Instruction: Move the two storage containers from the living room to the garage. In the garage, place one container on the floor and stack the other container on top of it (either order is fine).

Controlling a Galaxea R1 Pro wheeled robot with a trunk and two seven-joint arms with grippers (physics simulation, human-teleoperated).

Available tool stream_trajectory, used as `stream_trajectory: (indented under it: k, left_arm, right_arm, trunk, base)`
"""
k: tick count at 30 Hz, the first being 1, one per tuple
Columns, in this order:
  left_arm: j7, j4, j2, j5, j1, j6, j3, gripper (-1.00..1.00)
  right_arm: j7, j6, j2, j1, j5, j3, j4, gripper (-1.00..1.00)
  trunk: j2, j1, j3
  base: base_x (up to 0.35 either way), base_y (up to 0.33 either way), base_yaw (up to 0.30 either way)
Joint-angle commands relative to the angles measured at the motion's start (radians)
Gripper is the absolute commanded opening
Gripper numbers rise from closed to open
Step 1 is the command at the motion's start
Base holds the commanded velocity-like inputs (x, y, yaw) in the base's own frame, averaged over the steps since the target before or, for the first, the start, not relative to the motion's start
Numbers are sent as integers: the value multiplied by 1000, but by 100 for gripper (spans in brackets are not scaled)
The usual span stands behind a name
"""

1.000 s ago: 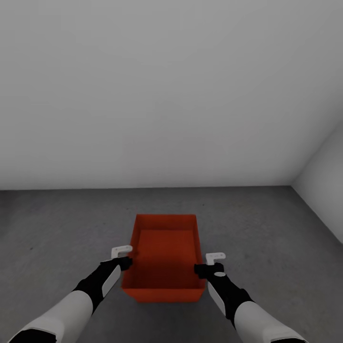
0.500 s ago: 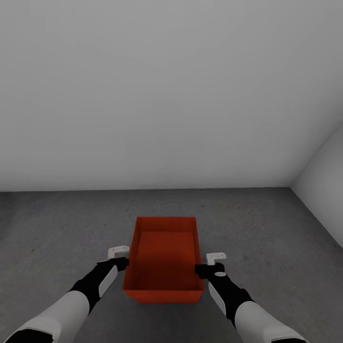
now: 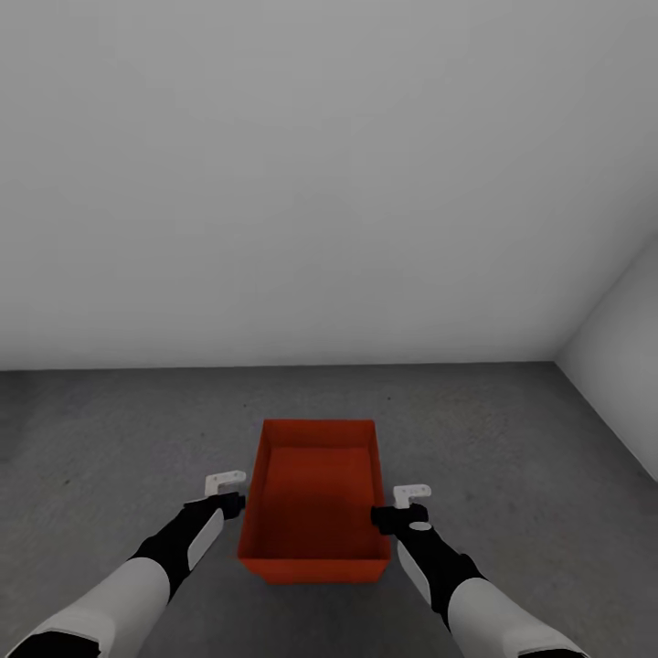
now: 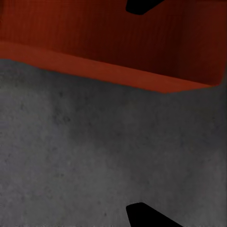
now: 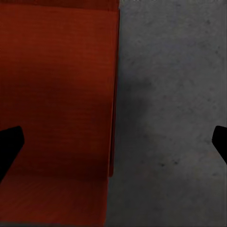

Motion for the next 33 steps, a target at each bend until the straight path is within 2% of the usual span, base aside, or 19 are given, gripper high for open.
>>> stream_trajectory:
  k: [1,33]
  left_arm:
    - [8,-2,1,10,0,5,-8,100]
    - [8,-5,-2,11,0,5,-9,100]
  right_arm:
    - [-6,8,0,0,5,6,-2,100]
    - [-8,8,3,0,4,7,-2,100]
  trunk:
    - [7,-4,2]
    - [231,-127,103]
  base:
    - [0,0,0]
    - [0,0,0]
